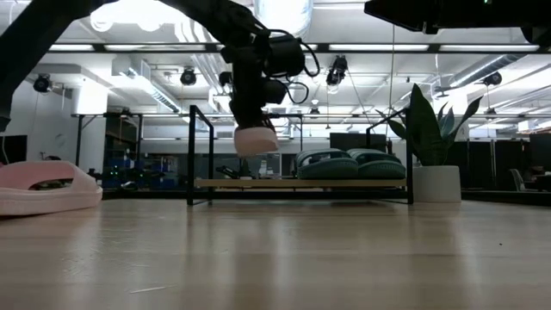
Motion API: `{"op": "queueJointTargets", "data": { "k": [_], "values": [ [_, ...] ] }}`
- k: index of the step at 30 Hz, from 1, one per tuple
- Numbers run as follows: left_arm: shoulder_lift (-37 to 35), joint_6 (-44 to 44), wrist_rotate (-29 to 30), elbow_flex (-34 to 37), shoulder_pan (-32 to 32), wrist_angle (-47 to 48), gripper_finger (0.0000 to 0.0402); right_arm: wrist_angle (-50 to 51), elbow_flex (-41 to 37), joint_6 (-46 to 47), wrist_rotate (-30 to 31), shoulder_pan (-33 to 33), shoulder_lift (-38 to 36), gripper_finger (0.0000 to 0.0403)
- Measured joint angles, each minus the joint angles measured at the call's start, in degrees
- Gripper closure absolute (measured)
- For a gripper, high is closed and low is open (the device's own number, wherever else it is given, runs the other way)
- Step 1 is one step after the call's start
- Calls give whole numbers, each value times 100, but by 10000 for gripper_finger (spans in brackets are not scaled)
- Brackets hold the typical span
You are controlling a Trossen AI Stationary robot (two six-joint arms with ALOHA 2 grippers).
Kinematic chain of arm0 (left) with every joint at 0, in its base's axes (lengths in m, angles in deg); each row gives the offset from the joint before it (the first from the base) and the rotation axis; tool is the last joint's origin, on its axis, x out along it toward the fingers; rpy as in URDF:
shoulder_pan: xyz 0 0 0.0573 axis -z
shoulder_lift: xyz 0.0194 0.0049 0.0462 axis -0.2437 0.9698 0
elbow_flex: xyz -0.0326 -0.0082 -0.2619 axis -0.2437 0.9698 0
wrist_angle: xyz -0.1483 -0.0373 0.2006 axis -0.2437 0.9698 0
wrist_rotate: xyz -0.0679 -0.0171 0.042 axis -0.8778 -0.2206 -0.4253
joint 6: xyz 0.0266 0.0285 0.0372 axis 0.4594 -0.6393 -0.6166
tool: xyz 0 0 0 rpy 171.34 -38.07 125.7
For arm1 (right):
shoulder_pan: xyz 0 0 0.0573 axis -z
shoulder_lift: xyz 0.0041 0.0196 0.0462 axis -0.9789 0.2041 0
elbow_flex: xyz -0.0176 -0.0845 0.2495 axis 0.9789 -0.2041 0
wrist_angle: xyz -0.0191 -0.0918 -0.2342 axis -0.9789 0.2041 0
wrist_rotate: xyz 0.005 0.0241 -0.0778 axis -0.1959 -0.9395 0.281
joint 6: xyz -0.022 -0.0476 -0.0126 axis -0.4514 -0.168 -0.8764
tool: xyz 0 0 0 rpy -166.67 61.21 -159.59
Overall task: Pick and place slides into the shelf
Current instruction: Put the top pink slide on the shelf
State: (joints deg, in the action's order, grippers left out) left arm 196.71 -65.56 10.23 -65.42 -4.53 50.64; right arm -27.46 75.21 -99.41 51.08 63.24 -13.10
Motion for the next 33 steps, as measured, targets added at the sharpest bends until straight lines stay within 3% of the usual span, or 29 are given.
{"op": "queueJointTargets", "data": {
  "k": [8,33],
  "values": [
    [14,667,-288,1,37,-6,401,0,0,0,-2,0,0,309],
    [839,825,-185,-111,59,-258,401,-5,0,-25,-4,0,0,319]
  ]
}}
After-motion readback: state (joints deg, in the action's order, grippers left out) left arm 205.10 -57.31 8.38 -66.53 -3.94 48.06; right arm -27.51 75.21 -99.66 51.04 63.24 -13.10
